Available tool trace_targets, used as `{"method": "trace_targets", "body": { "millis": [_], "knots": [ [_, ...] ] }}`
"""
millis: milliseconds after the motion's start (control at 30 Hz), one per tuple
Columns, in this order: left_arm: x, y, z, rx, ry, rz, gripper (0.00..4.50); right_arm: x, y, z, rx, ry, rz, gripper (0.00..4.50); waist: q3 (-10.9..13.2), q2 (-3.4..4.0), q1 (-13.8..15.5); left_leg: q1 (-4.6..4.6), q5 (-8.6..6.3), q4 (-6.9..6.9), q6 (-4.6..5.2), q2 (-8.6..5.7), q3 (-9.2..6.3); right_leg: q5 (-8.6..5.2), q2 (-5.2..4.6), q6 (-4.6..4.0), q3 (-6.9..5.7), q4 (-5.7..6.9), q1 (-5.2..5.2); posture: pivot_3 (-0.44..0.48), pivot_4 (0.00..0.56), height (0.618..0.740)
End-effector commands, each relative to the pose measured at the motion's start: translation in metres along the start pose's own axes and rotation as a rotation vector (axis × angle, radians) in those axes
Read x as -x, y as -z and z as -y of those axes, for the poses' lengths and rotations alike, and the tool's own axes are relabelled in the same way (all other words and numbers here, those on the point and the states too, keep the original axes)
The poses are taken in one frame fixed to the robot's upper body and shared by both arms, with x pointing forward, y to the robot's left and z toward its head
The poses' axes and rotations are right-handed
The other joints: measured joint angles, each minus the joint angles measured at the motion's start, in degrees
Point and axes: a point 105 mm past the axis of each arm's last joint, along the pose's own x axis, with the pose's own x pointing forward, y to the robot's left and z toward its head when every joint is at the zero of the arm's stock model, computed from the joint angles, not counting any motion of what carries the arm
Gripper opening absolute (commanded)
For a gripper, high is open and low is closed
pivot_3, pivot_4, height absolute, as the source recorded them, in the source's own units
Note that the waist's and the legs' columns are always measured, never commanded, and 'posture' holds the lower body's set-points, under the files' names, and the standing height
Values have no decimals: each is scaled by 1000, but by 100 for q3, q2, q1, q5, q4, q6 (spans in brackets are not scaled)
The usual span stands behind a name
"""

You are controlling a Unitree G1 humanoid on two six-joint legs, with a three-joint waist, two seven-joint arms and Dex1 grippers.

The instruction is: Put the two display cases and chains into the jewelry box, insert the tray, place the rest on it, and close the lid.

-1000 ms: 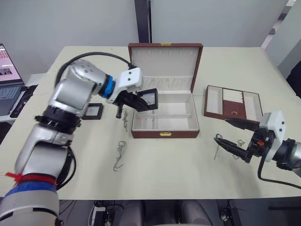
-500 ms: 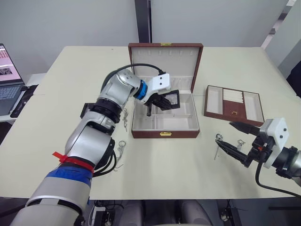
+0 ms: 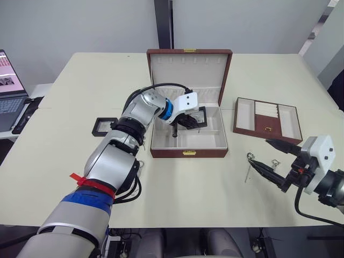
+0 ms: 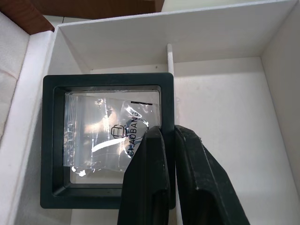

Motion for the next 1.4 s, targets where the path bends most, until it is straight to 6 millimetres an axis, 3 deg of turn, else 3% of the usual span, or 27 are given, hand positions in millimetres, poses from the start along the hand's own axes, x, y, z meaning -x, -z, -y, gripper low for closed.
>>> {"method": "trace_targets", "body": {
  "millis": [33, 233, 733, 933, 1167, 1267, 1400],
  "knots": [
    [4, -10, -6, -37, -24, 20, 31, 4, -10, -1, 34, 7, 28, 4500, 0, 0, 2, 0, 0, 0, 0, 0, 0, 0, 0, 0, 0, 0, 0, 0, 150, 740],
    [5, -10, -8, -27, -38, 19, 31, 2, -10, 0, 35, 5, 28, 4500, 0, 0, 2, 0, 0, 0, 0, 0, 0, 0, 0, 0, 0, 1, 0, 0, 150, 740],
    [6, -14, -6, -5, -21, 52, 4478, 3, -10, 3, 39, 1, 24, 4500, 0, 0, 1, 0, 0, 0, 0, 1, 0, 0, 0, 0, 0, 1, 0, 0, 150, 740],
    [27, -21, -7, 46, -13, 169, 4478, 5, -7, 12, 27, -18, 13, 4500, 0, 0, -7, 1, 0, 0, -1, 2, 1, 0, 0, 0, 0, 2, 0, 0, 150, 740],
    [85, -27, 19, 150, 32, 353, 4478, 13, 6, 34, -12, -38, -23, 4500, -2, 4, -50, 5, 11, -1, -19, 27, -2, 0, 1, 0, 4, 8, 0, 0, 150, 740],
    [116, -16, 32, 219, -23, 369, 4478, 18, 16, 47, -34, -37, -51, 4500, -3, 5, -40, 5, 13, 2, -22, 30, -8, 0, -6, 0, 1, 7, 3, 0, 150, 740],
    [161, 19, 46, 355, -190, 317, 4478, 23, 28, 67, -57, -21, -77, 4500, -5, 8, -66, 10, 11, 1, -19, 30, -5, 0, -10, 0, 6, 8, 3, 0, 150, 740]
  ]
}}
